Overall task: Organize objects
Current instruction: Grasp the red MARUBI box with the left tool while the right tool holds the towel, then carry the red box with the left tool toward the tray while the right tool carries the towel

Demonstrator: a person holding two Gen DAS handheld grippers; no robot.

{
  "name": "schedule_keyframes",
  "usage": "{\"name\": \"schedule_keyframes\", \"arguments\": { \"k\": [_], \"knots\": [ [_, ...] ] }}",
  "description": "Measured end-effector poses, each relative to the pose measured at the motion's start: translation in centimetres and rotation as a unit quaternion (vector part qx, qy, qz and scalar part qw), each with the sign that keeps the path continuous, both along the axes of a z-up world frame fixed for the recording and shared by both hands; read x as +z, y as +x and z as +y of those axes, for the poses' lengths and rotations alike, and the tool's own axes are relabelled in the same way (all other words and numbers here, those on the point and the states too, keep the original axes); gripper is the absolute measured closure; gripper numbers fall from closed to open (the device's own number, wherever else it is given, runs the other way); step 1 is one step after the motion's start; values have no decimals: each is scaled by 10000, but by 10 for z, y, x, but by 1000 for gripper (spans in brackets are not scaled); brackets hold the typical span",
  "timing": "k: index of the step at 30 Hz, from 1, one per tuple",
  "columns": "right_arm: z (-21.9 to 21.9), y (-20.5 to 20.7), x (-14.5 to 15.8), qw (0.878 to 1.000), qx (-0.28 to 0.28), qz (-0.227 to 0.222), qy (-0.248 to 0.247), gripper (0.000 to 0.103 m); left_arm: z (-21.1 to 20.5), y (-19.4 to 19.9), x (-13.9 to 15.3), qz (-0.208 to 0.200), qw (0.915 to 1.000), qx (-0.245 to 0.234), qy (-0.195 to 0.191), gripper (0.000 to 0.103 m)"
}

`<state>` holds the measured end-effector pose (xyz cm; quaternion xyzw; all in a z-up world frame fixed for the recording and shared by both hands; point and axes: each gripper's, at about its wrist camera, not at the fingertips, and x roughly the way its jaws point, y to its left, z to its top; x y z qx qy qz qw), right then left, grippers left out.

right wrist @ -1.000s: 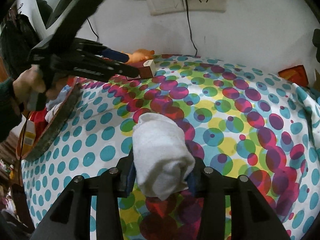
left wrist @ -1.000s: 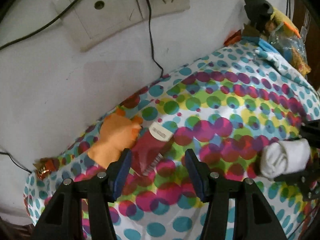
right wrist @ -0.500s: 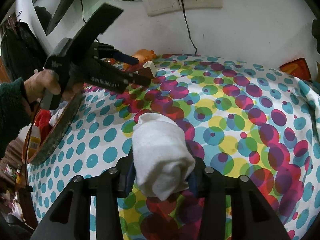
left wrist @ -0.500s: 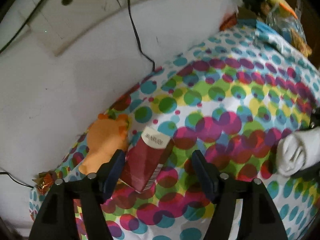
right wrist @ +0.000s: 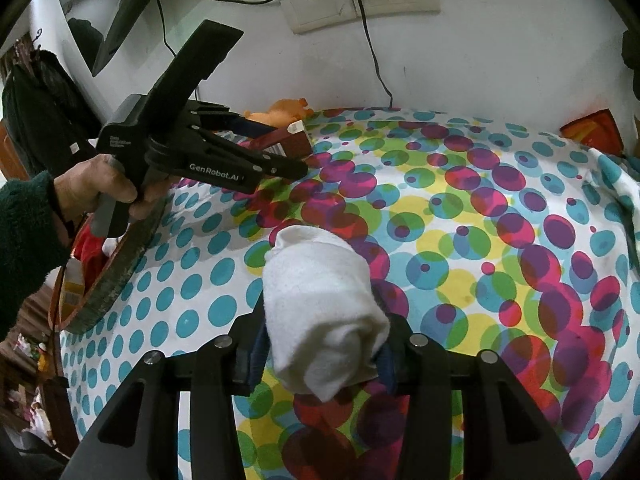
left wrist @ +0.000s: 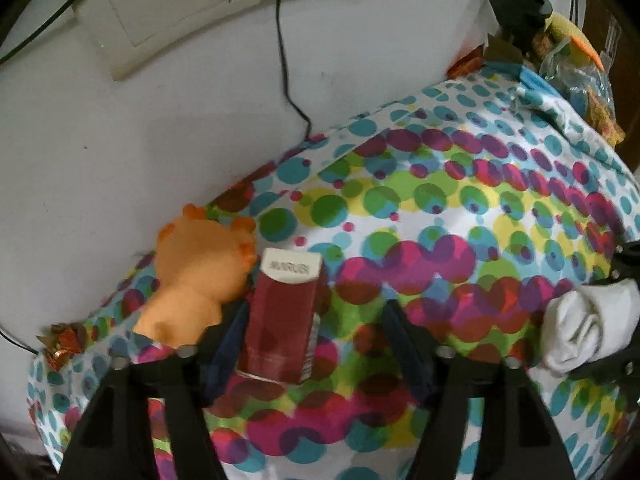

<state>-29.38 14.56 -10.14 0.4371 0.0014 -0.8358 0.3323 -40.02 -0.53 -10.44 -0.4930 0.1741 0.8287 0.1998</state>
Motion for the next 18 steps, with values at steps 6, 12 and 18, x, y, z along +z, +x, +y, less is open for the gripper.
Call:
{"name": "schedule_keyframes", "arguments": {
  "k": [6, 12, 18],
  "knots": [
    [-4, 3, 1, 9996, -12, 138, 244, 61, -7, 7, 4, -71, 9980, 416, 472, 73],
    [-9, 5, 0, 9984, -27, 273, 495, 61, -2, 22, 4, 159, 9961, 809, 314, 73],
    [-12, 5, 0, 9967, -37, 386, 708, 61, 0, 44, 0, 250, 9911, 1235, 428, 73]
  ]
}}
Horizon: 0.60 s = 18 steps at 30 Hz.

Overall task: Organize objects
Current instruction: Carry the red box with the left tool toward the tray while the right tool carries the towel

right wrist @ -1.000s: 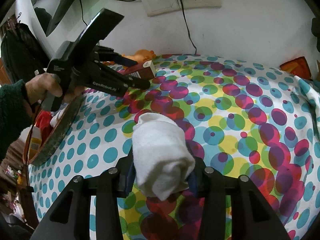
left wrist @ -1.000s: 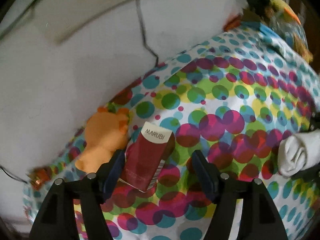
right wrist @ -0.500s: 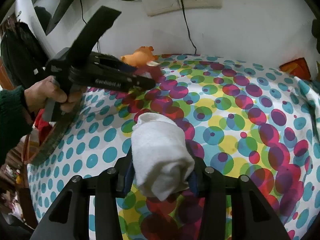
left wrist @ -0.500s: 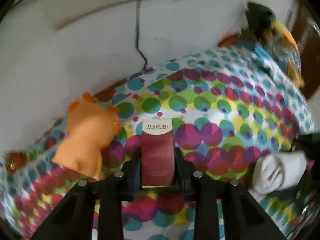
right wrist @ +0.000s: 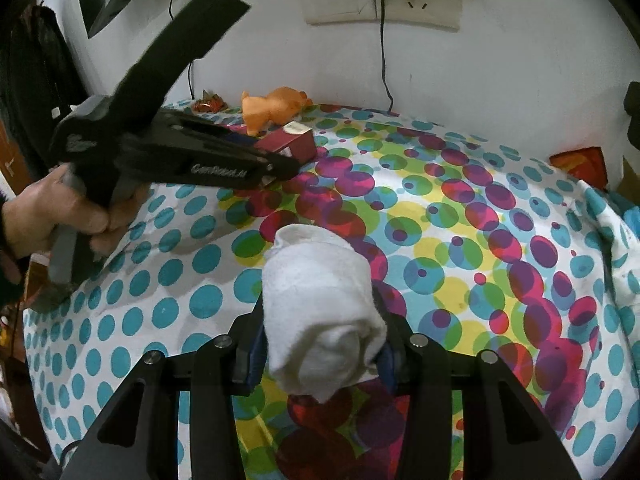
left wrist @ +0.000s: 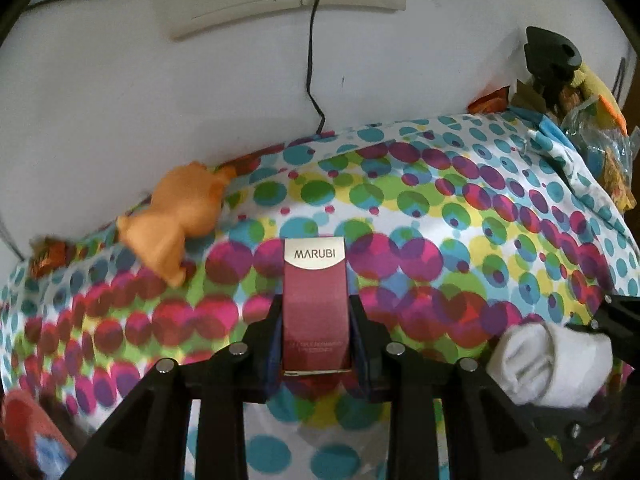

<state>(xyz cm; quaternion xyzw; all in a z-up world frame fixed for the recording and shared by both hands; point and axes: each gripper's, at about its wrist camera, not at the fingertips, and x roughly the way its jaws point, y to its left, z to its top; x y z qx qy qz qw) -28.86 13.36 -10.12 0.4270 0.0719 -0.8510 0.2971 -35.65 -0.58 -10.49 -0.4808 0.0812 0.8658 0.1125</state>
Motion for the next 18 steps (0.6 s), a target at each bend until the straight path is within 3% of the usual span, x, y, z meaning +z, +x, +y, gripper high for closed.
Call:
{"name": "schedule_keyframes", "arguments": {
  "k": [9, 11, 18],
  "knots": [
    [-3, 2, 0, 9997, -19, 99, 201, 62, -8, 50, -2, 206, 9942, 1047, 104, 73],
    [-4, 3, 0, 9996, -21, 130, 264, 62, -10, 60, -2, 208, 9930, 1143, 190, 73],
    [-8, 4, 1, 9991, -48, 184, 375, 62, -6, 97, 1, 459, 9904, 1298, -86, 73]
  ]
}}
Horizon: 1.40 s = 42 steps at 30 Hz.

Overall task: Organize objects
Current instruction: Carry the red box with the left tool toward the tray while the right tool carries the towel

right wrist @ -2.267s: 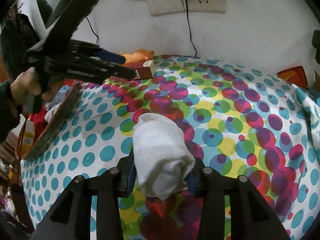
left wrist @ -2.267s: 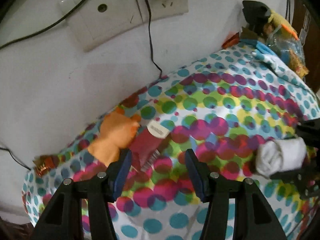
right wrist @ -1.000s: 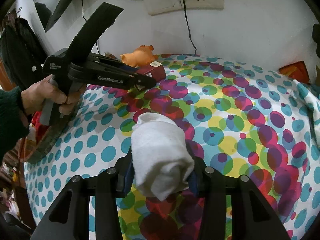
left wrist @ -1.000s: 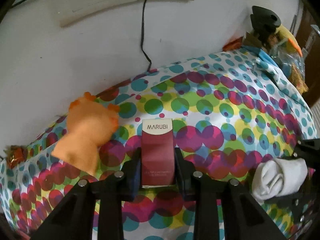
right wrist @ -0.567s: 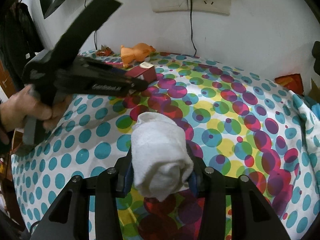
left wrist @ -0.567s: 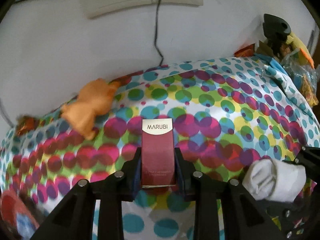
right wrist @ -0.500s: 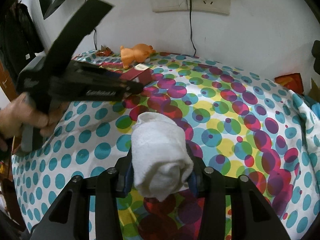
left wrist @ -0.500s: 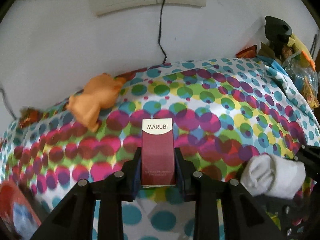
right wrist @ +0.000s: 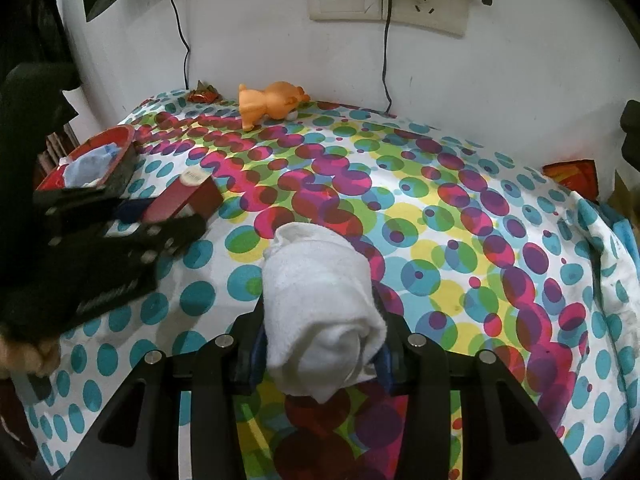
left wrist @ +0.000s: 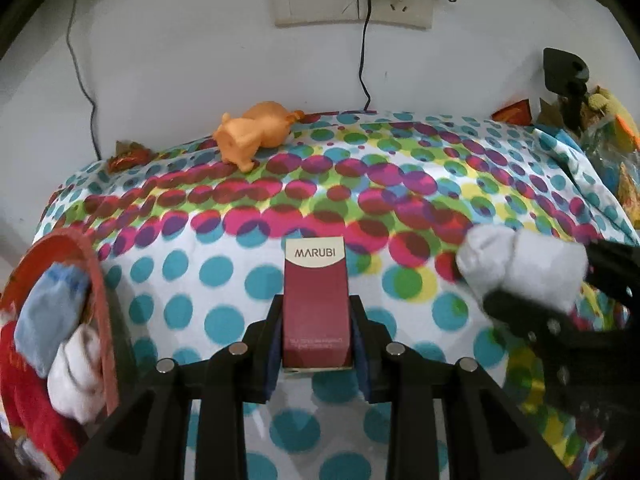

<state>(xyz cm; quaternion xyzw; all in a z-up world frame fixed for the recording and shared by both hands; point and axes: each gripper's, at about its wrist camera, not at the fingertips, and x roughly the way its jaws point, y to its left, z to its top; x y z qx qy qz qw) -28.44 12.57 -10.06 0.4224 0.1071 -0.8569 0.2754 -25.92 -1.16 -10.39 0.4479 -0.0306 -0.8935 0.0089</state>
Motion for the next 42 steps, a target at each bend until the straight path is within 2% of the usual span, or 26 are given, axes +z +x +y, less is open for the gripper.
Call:
{"name": "schedule_keyframes", "arguments": {
  "k": [15, 24, 30, 34, 37, 42],
  "knots": [
    [-4, 1, -1, 9999, -34, 64, 125, 62, -3, 54, 0, 193, 9994, 258, 120, 73],
    [-5, 2, 0, 9999, -37, 77, 149, 62, -1, 62, 0, 195, 9994, 275, 90, 73],
    [-5, 1, -1, 9998, -41, 79, 157, 61, -8, 65, 0, 209, 9986, 467, 134, 73],
    [-5, -1, -2, 9997, -49, 112, 223, 61, -6, 75, 2, 256, 9989, 390, -58, 73],
    [-6, -1, -2, 9995, -52, 136, 269, 61, -2, 86, 11, 377, 9987, 203, -286, 73],
    [-7, -1, -1, 9995, -52, 142, 281, 61, -19, 103, 47, 644, 9973, 96, -333, 73]
  ]
}}
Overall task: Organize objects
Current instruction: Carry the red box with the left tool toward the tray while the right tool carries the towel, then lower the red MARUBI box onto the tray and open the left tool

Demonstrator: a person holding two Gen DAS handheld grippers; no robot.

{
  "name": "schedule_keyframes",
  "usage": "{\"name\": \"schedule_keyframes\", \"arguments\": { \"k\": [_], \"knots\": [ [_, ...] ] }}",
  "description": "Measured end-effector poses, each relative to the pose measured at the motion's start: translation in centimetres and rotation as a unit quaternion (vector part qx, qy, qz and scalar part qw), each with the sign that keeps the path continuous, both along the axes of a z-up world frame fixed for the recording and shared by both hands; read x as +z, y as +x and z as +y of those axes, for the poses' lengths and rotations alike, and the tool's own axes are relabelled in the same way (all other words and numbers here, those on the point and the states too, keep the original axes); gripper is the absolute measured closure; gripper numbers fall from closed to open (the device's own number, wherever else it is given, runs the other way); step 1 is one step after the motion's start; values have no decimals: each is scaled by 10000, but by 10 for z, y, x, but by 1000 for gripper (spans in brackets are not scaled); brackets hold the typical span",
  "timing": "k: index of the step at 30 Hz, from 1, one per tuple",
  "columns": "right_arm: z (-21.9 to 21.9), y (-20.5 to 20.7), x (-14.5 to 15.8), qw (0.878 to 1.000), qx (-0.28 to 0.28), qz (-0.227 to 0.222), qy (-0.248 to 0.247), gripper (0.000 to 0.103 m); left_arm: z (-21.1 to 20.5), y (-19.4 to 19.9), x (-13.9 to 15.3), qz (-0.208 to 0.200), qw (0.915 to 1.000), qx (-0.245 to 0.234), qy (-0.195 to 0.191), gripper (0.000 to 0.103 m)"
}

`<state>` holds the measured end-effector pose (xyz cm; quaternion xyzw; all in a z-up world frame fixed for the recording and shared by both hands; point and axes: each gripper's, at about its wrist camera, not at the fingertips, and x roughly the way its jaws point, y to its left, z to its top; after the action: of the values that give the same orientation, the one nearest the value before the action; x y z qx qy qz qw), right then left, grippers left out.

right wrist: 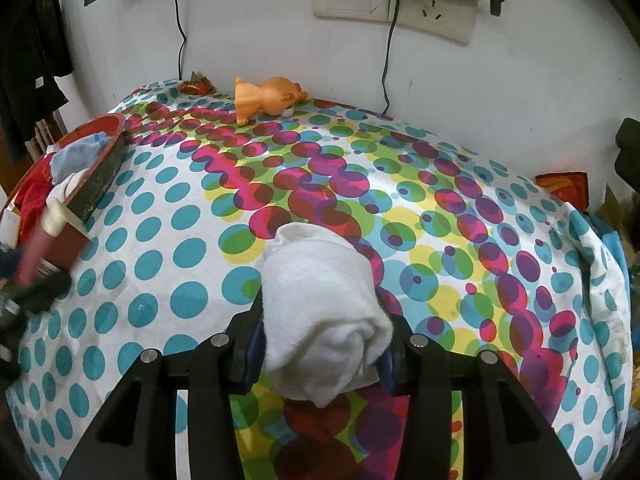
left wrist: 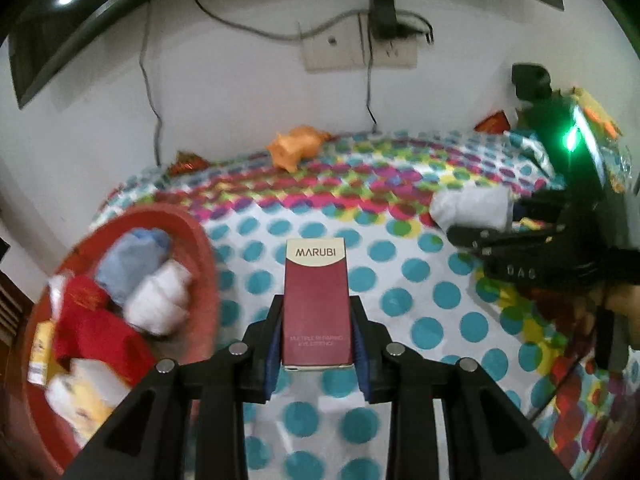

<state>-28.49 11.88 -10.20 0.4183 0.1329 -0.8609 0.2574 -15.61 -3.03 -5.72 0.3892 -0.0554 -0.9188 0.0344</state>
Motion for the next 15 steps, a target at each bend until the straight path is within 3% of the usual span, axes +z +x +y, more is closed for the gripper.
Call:
{"name": "schedule_keyframes", "arguments": {
  "k": [7, 15],
  "knots": [
    [-1, 0, 0, 10000, -2, 38, 64, 60, -69, 14, 32, 89, 9980, 621, 31, 73],
    [-6, 4, 0, 9997, -7, 143, 189, 60, -151, 30, 31, -74, 9921, 1246, 110, 73]
  ]
}}
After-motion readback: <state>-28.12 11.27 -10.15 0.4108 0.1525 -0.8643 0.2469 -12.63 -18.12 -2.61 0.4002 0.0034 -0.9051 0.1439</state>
